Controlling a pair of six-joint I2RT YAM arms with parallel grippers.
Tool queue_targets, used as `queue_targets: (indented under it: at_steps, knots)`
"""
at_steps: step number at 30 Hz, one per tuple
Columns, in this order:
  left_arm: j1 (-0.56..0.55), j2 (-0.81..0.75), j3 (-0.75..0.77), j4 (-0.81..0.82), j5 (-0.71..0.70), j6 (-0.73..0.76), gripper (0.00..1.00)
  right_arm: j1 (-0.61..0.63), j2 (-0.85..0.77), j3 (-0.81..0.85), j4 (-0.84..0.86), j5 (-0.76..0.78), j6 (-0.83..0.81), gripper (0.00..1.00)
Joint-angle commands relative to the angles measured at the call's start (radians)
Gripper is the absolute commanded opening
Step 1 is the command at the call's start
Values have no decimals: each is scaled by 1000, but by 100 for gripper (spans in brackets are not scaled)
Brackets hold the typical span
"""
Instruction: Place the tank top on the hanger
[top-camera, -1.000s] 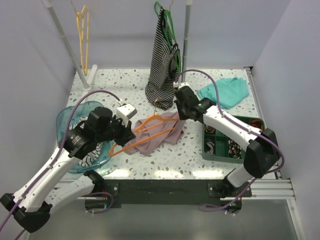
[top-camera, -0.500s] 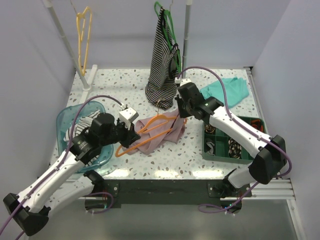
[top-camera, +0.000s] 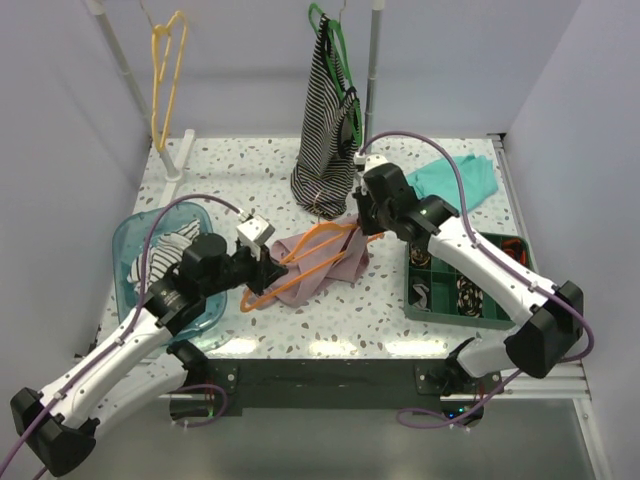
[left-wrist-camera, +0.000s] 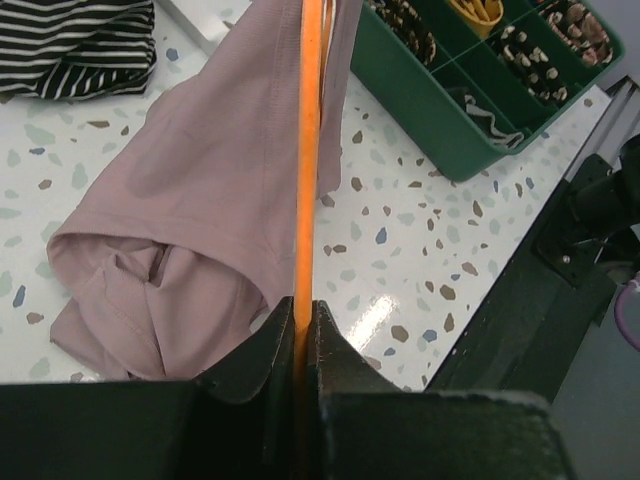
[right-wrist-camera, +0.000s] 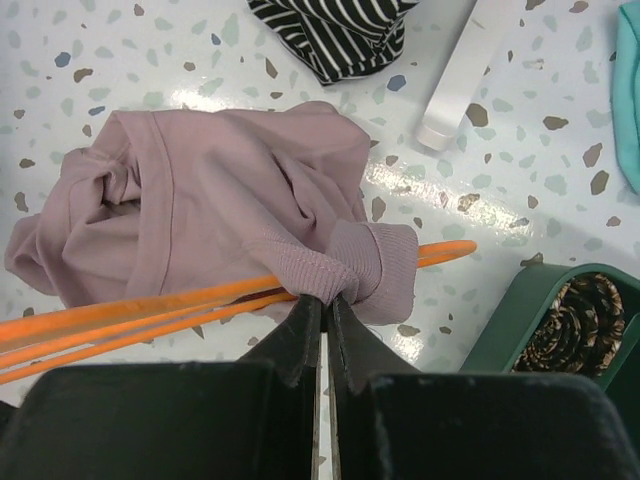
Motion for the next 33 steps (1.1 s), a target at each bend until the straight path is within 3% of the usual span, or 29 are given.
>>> queue_targets:
  at_steps: [1,15,16,19,20,23,27,31,33]
  knots:
    - [-7,12,-26,202,28,-84,0,4,-59,24,8,-4,-4,0]
    - [-65,68,-115,369,15,-175,0,2,-130,-22,32,34,-11,10]
    - [-73,71,-116,369,9,-172,0,4,-130,-25,35,36,-14,13]
    - [-87,75,-125,372,-8,-171,0,4,-127,-29,34,51,-14,37]
    - [-87,74,-132,378,-17,-171,0,2,-136,-38,37,54,-11,50]
    - [-90,66,-156,391,-39,-175,0,4,-186,-77,76,45,-20,65]
    - [-90,63,-185,426,-60,-194,0,4,-262,-149,205,-81,-63,69]
    - [-90,86,-198,463,-67,-209,0,24,-305,-222,349,-313,-78,70]
    - [-88,100,-201,470,-62,-210,0,51,-296,-241,392,-317,-84,72]
